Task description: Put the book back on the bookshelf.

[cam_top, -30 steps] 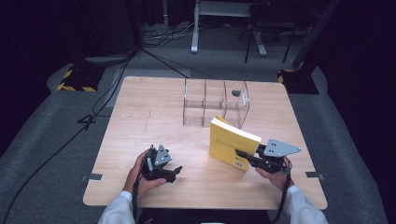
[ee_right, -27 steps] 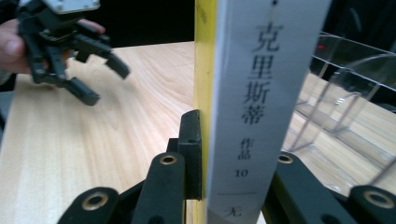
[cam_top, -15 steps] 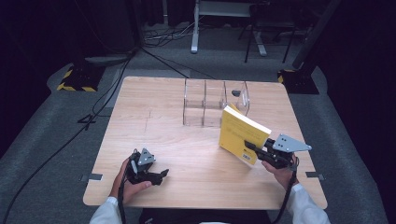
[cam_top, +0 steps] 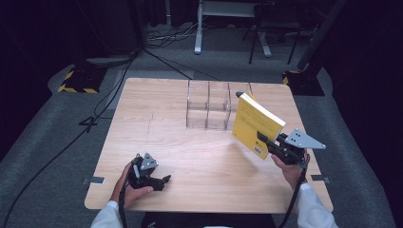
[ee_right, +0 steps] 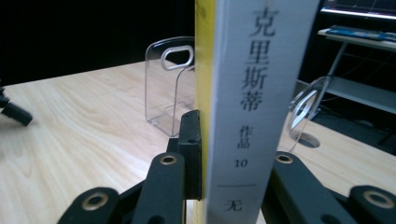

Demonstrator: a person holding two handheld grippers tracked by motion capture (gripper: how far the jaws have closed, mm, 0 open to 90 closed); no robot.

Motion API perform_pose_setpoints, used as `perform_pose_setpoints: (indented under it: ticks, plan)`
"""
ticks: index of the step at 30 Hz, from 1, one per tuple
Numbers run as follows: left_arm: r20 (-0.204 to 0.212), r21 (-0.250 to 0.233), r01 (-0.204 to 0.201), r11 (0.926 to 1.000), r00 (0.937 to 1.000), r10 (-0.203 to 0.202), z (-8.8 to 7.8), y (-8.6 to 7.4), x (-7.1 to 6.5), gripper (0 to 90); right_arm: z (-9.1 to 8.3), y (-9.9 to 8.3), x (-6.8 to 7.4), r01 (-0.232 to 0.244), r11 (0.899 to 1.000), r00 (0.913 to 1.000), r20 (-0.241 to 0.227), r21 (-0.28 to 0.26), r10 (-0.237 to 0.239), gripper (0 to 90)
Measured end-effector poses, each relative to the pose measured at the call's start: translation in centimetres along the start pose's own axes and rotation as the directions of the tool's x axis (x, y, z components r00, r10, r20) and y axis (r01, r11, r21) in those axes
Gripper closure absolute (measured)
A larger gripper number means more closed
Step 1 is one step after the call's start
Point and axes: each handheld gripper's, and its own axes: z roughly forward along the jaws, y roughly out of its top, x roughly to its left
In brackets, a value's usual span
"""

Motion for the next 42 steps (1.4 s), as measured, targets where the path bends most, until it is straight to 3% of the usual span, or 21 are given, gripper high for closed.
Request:
perform_pose_setpoints:
  ticks: [11, 22, 42]
  plan:
    - [0.004, 0.001, -0.001, 1.0000, 1.0000, 0.001, 0.0, 0.0, 0.0, 15.0, 1.0, 1.7, -0.4, -0.007, 1.000, 0.9978, 0.066, -0.020, 0.009, 76.1]
    - [0.007, -0.002, 0.008, 1.0000, 0.9999, -0.008, 0.1, 0.0, -0.1, 15.1, 3.1, 3.4, -1.1, -0.015, 1.000, 0.9926, 0.120, -0.025, 0.018, 76.1]
    - [0.016, -0.001, -0.009, 1.0000, 0.9998, 0.009, 0.1, 0.1, -0.2, 15.4, 8.1, 5.4, -1.8, -0.035, 0.999, 0.9712, 0.236, 0.010, 0.032, 76.1]
